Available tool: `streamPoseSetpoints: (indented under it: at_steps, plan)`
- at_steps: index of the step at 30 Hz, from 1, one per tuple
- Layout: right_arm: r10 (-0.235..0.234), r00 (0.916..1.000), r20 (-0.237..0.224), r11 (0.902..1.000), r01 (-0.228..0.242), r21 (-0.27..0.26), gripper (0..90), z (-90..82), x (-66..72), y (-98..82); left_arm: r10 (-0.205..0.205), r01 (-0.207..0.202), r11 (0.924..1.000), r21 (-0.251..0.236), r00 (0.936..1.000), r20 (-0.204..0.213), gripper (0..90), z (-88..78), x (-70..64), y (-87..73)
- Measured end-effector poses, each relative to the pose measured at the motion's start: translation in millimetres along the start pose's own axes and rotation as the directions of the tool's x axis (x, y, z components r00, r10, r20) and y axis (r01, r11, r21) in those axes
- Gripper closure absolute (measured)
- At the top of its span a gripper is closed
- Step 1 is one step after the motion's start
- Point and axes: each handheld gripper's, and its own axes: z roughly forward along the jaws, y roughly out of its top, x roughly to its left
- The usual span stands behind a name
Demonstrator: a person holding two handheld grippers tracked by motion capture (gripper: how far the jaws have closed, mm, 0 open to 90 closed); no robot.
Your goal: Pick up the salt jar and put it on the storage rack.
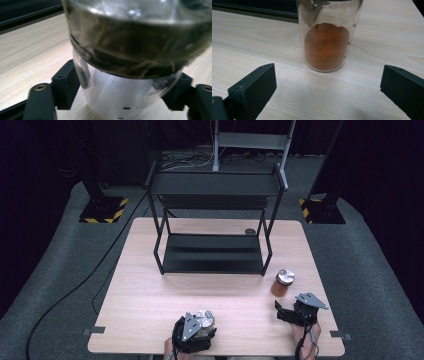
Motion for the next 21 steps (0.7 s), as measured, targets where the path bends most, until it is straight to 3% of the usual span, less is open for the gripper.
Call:
streamPoseSetpoints:
  at_steps: [21]
  plan:
    - [-0.001, 1.0, -0.001, 1.0, 0.001, 0.004, 0.0, 0.4, 0.1, 0.7, 0.006, -0.006, 1.0, -0.001, 0.9997, 0.022, 30.7, -4.4, 8.7, 1.2]
